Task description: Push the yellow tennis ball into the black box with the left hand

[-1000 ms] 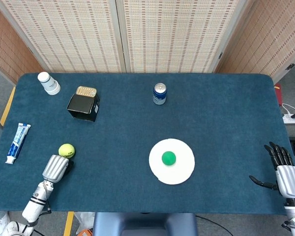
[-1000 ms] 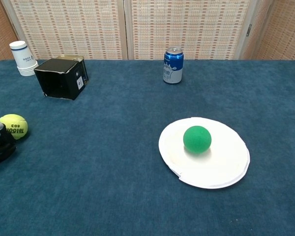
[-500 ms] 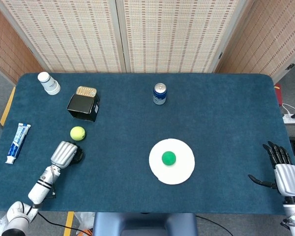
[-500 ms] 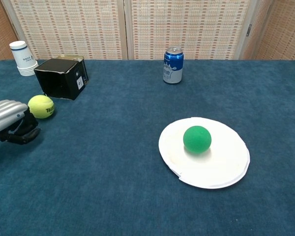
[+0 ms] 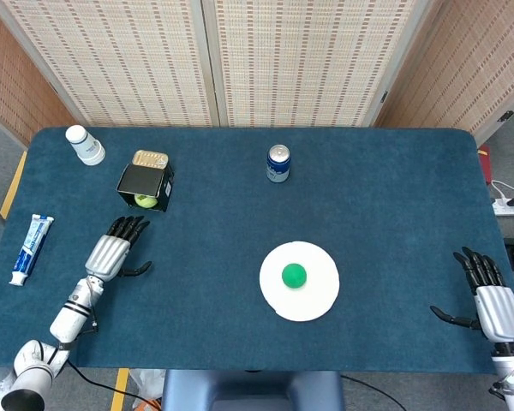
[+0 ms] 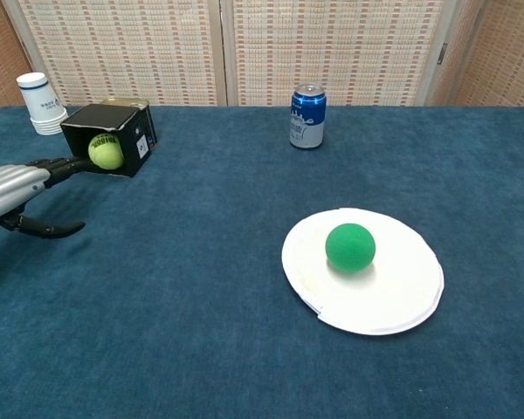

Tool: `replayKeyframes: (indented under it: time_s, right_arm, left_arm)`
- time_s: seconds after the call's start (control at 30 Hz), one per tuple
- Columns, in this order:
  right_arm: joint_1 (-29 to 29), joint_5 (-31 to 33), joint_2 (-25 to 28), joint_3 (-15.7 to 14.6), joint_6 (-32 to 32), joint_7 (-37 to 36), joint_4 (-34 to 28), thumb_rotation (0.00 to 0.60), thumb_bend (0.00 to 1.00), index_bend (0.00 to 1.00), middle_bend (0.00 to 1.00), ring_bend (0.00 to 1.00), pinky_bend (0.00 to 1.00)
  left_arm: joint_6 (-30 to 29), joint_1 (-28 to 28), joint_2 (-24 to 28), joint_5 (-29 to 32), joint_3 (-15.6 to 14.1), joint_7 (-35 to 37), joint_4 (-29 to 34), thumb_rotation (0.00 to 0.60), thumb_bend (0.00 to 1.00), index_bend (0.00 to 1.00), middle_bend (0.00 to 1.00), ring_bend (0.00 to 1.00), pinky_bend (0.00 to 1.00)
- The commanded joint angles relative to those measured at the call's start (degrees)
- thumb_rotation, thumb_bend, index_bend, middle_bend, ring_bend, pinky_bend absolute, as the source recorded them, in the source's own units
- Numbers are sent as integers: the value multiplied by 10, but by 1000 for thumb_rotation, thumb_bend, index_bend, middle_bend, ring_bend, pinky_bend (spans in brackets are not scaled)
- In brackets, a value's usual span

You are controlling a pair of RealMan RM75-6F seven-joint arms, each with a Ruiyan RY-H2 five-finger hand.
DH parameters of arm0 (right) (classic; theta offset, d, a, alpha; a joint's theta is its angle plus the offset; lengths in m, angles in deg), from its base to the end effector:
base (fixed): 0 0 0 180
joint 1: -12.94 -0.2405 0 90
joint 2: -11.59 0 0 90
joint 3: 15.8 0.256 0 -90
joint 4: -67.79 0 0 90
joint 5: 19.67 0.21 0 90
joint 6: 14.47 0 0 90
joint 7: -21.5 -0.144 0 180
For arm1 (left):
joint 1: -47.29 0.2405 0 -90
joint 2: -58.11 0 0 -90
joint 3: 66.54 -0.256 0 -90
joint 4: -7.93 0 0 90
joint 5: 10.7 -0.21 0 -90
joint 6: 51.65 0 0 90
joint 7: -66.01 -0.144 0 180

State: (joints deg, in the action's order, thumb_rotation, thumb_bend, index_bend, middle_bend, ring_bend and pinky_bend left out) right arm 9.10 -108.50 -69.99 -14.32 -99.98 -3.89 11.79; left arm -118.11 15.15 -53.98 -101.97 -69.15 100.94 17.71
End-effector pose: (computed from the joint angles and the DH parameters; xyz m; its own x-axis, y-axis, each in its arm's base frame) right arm -0.3933 -0.1749 0.1203 0.2920 -0.0169 0.9563 -0.9564 -0.0082 0.2919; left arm -0.3210 0.3548 -0.0050 0.4903 0.1300 0.8618 0.8433 -0.3205 -0.4314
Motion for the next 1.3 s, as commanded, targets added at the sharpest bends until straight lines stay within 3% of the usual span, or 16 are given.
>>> replayKeyframes:
  time_s: [0.03,0.9,1.07,1.2,1.3]
  right_arm:
    - [0,0,0,1,-2,-2,1,600,0,96,0,0,0]
    - [0,-5,-4,-1,-11,-19,17,600,0,97,0,0,0]
    - [-3,-3,-3,0,-5,-18,16,600,0,96,0,0,0]
    - [-6,-10,-2,-4,-5,-14,12,600,0,97,0,0,0]
    - [-1,-15,-1,-8,-16,-24,16,600,0,97,0,0,0]
  left_arm:
    - [13,-2,2,-1,-3,-5,4,192,259,0,0,0,0]
    - [40,-4,18,3,-5,-14,34,189,258,0,0,0,0]
    - [8,31,47,0,-13,-33,59,187,257,0,0,0,0]
    - [-24,89,107,10,-17,-61,133,181,256,0,0,0,0]
    - [-119,171,164,26,-14,-96,218,177,258,0,0,0,13]
